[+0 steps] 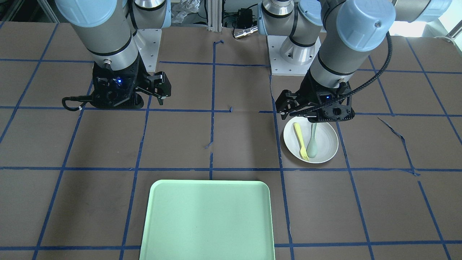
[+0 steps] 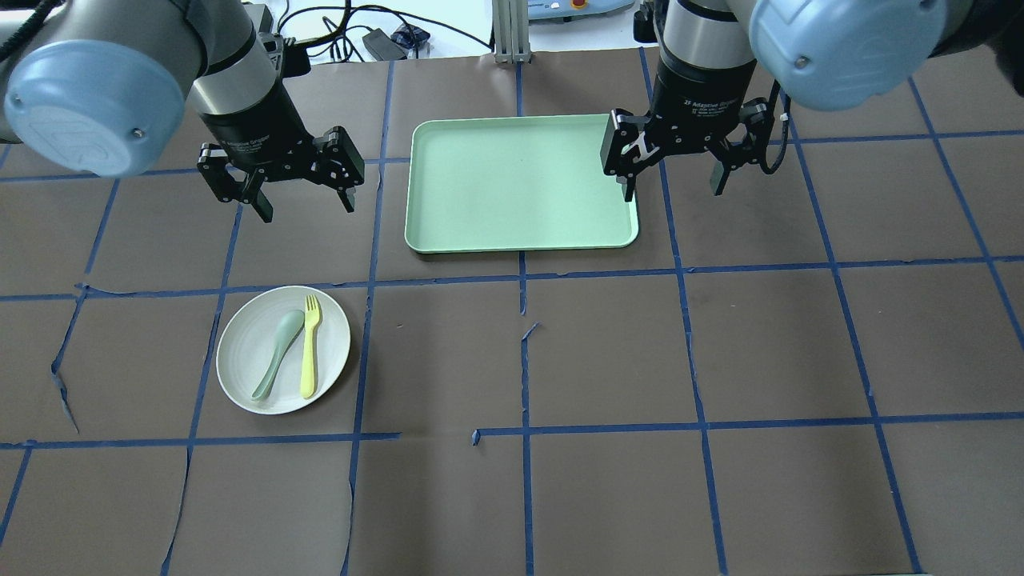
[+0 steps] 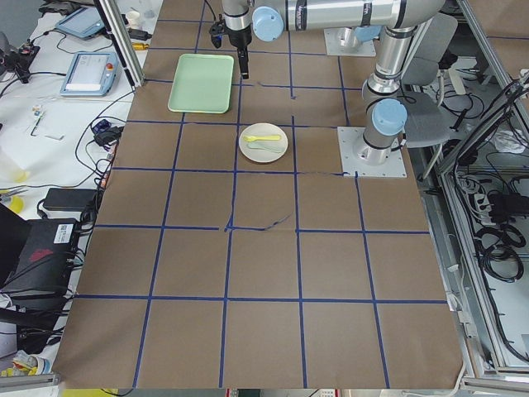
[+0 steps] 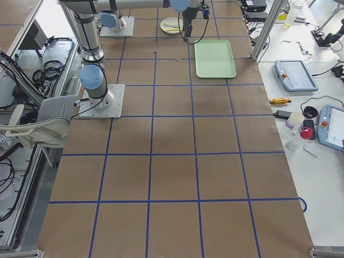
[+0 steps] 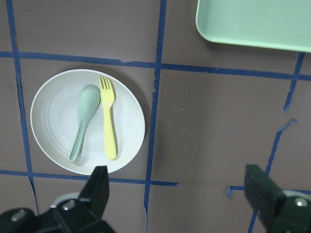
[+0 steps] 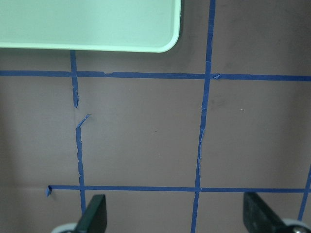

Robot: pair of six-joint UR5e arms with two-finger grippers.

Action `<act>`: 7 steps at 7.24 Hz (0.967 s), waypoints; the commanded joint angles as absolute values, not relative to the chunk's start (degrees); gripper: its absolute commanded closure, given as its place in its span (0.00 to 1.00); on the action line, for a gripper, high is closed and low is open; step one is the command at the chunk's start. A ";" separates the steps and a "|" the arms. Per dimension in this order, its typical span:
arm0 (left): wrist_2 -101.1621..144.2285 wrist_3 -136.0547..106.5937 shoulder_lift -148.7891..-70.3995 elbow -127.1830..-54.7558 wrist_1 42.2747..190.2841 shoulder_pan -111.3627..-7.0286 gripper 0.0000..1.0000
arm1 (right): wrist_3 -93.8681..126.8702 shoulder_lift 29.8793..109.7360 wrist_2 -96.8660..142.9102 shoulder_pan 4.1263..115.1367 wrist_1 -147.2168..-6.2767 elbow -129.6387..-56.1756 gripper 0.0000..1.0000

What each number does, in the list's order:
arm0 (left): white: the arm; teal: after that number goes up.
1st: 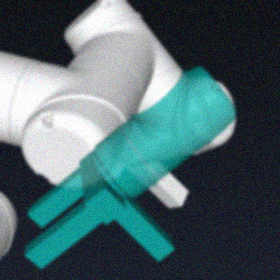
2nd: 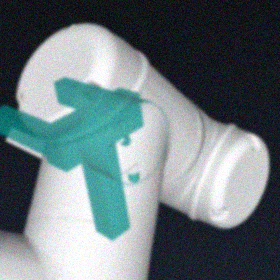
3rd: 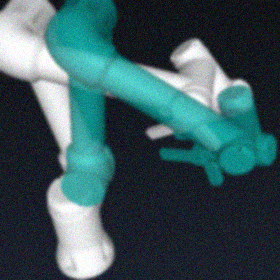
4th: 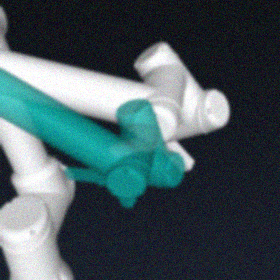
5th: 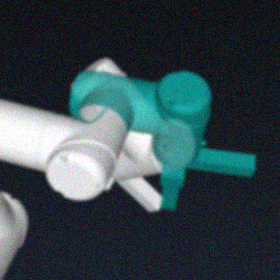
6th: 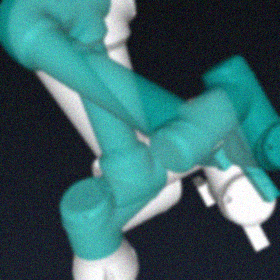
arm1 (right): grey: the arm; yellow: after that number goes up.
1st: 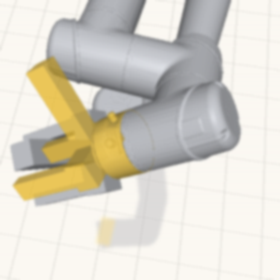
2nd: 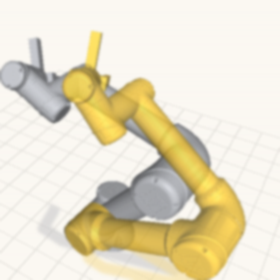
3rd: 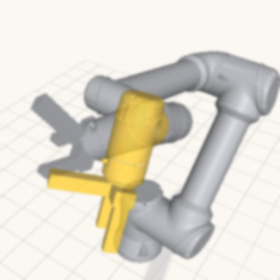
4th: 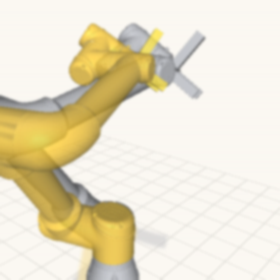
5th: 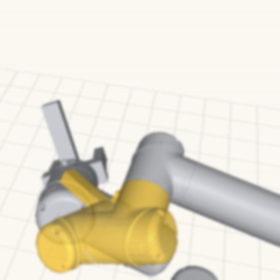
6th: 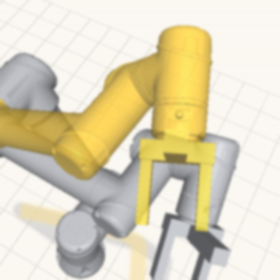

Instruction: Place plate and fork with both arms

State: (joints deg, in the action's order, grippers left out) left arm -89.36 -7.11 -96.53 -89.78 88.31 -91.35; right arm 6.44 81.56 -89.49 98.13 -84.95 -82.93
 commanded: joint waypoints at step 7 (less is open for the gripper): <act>-89.91 -7.38 -95.54 -90.09 88.07 -91.85 0.00 | 6.94 82.18 -89.65 98.17 -85.17 -82.61 0.00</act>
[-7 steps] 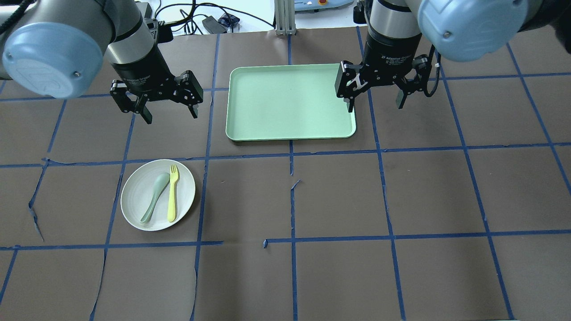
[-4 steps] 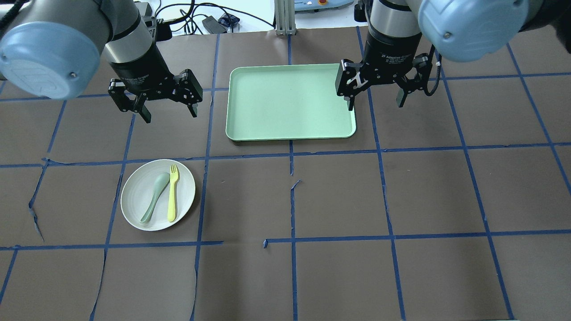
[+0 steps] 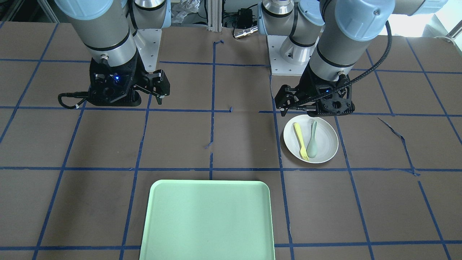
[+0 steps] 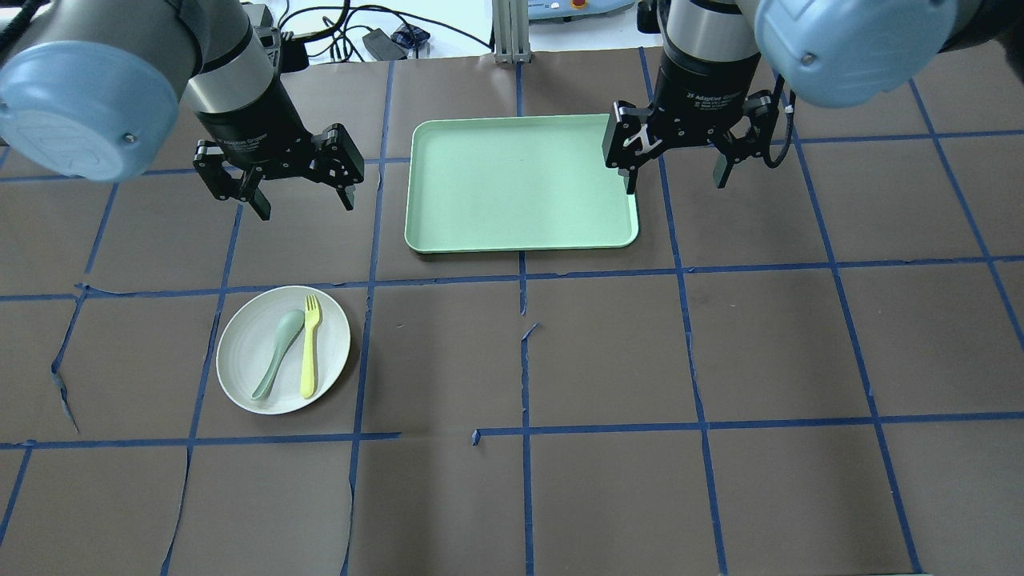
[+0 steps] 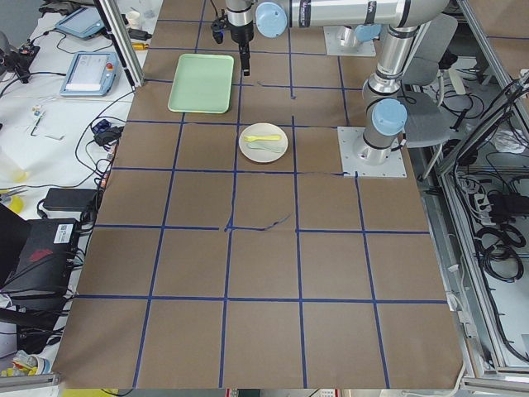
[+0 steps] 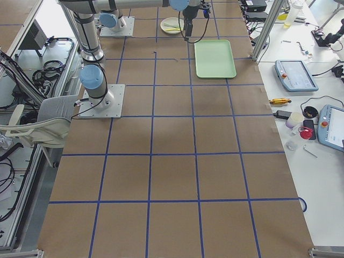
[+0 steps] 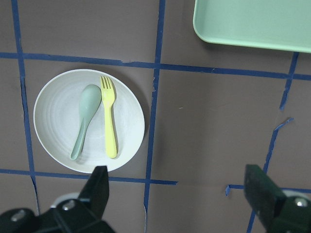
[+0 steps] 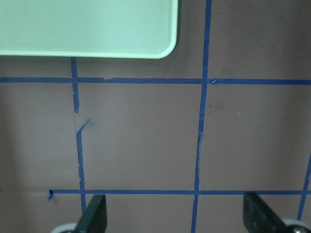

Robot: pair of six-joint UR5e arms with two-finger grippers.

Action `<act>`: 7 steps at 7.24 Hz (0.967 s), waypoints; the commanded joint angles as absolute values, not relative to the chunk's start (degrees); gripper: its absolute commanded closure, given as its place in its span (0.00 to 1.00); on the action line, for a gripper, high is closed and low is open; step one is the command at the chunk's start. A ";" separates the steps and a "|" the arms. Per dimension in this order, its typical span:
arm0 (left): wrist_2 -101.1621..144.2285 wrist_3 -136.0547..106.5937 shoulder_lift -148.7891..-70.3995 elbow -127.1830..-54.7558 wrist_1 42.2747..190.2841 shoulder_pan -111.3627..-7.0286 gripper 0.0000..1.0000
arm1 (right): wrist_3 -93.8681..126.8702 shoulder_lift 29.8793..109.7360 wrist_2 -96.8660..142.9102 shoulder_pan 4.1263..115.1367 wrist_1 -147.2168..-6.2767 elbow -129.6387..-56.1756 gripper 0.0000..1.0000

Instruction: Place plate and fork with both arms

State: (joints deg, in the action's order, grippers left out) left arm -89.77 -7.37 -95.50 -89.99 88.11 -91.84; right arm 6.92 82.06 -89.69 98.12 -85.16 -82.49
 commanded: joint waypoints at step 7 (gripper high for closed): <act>-89.74 -8.17 -95.89 -90.88 85.78 -91.93 0.00 | 7.12 81.48 -88.95 98.09 -88.41 -82.97 0.00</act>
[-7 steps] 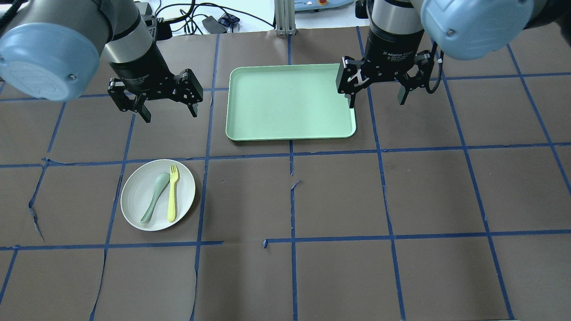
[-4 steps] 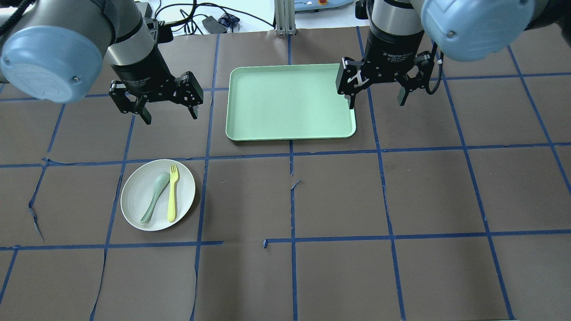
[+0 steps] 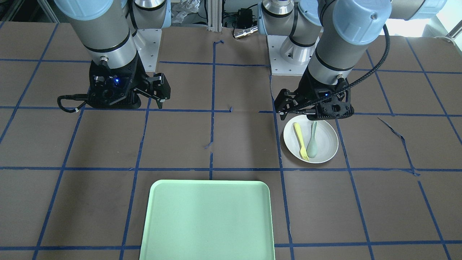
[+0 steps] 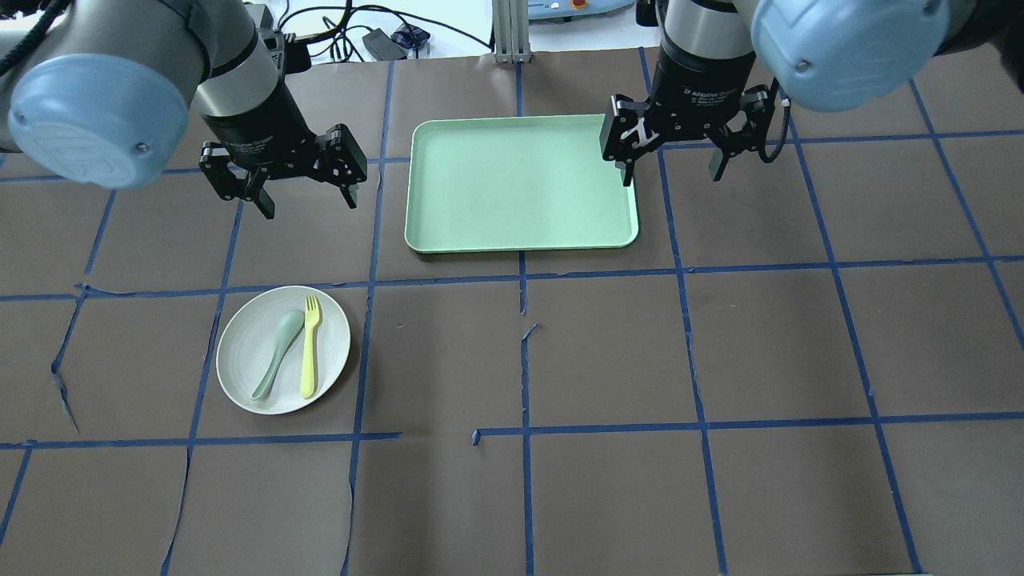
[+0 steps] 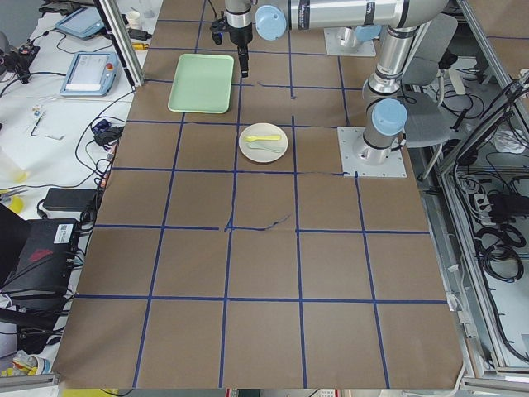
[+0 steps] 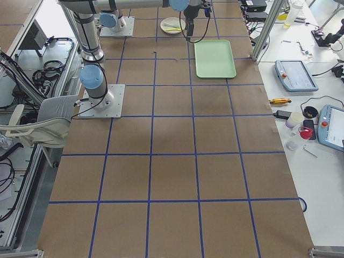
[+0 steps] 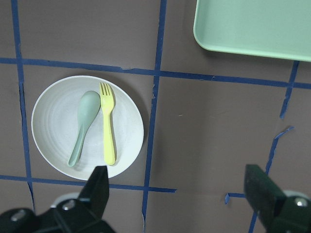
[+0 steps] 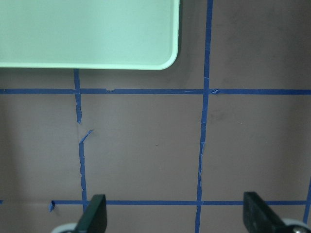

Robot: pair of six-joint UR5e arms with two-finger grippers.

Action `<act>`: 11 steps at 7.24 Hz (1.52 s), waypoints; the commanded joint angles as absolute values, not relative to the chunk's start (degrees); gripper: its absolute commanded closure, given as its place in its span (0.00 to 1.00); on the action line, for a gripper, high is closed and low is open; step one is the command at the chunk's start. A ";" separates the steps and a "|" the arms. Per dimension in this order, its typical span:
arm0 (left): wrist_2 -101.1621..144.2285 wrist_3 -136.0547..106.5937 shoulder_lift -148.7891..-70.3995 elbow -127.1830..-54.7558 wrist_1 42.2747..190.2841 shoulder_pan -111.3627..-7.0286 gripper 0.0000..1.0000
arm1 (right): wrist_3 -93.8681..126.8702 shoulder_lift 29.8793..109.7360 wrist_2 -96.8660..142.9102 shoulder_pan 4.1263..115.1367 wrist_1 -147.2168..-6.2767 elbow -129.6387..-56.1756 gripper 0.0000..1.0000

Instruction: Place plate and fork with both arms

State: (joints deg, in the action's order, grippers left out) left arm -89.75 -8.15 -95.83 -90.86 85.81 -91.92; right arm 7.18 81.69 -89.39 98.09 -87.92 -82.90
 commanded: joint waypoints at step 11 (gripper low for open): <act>-89.65 -7.91 -95.36 -90.97 86.31 -92.64 0.00 | 6.86 81.30 -88.86 98.17 -87.45 -84.19 0.00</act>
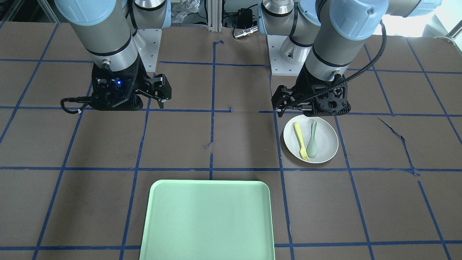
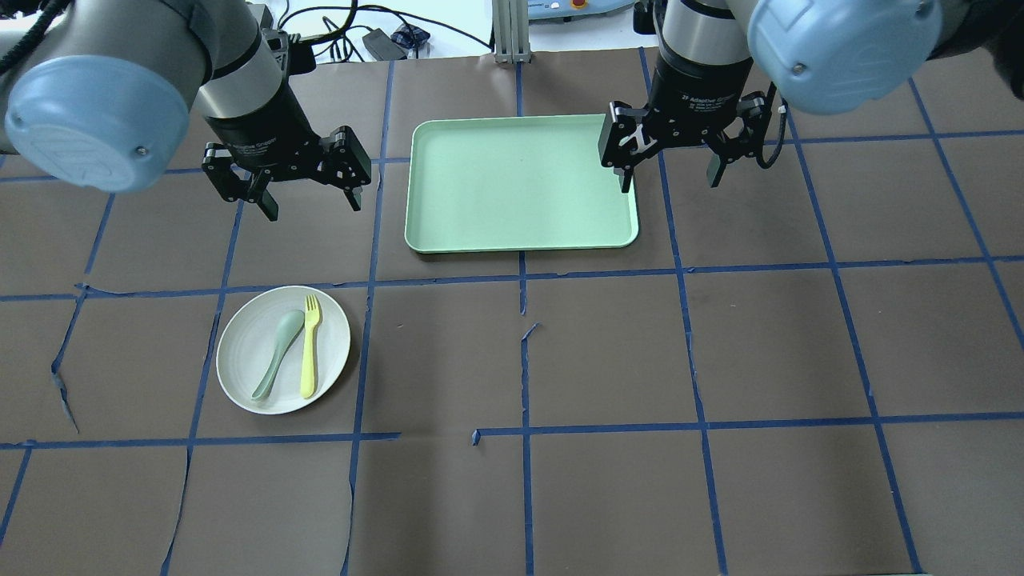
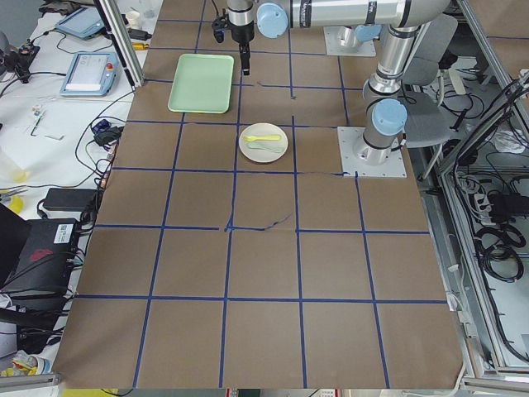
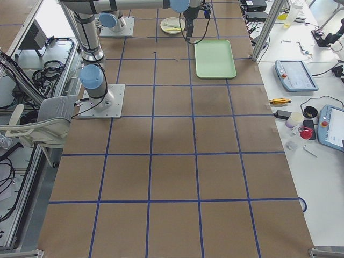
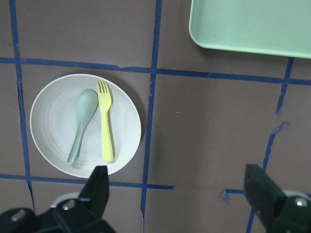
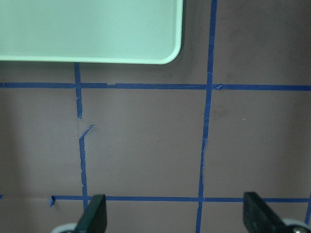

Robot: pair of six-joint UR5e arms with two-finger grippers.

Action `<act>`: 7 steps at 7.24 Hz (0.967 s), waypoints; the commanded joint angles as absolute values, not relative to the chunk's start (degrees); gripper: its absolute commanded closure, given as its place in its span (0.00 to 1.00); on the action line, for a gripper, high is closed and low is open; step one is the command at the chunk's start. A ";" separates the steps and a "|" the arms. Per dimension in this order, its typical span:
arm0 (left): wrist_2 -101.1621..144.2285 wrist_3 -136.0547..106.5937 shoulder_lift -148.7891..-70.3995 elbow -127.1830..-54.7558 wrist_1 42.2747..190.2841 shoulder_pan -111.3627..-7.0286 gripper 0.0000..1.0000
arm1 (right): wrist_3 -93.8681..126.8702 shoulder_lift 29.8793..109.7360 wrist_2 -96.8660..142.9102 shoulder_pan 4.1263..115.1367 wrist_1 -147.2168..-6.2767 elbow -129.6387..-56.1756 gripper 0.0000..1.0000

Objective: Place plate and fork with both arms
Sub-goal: 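Move the left gripper down to the white plate's rim and grasp it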

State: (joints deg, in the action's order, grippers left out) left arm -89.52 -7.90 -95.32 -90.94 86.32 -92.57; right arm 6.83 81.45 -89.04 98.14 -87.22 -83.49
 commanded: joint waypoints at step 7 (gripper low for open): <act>-89.83 7.89 -95.45 -101.82 78.16 -73.69 0.00 | 6.59 81.21 -89.74 98.09 -87.89 -84.90 0.00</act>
